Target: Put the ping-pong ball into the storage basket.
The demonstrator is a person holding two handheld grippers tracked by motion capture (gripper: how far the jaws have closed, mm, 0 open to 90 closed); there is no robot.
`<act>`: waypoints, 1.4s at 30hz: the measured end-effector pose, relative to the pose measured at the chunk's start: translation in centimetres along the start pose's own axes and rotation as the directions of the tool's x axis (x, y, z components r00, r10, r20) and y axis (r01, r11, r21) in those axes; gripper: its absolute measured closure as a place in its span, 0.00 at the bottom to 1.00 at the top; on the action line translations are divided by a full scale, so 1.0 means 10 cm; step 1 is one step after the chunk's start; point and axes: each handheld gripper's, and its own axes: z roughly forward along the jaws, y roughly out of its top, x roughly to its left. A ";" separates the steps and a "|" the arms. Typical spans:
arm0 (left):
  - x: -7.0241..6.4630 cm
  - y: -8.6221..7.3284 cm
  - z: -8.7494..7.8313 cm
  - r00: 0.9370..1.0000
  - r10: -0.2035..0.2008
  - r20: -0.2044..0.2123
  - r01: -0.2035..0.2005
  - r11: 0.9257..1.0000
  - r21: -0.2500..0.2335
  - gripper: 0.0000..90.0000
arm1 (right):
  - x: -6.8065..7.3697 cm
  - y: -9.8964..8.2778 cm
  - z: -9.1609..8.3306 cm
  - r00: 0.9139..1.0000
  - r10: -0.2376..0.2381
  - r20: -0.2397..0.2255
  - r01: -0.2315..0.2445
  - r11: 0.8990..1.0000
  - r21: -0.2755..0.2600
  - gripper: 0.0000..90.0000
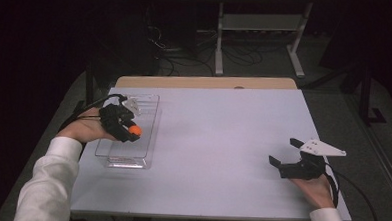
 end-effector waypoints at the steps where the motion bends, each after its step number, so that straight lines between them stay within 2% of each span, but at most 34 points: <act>1: 0.00 -0.01 0.01 1.000 -0.001 0.003 0.001 1.000 0.000 0.56 | 0.00 0.00 0.00 1.000 0.000 0.000 0.000 1.000 0.002 0.00; 42: -0.06 -0.13 0.35 0.998 -0.022 0.057 0.021 1.000 0.021 0.56 | 0.00 -0.01 0.01 1.000 -0.003 0.000 0.003 1.000 0.012 0.00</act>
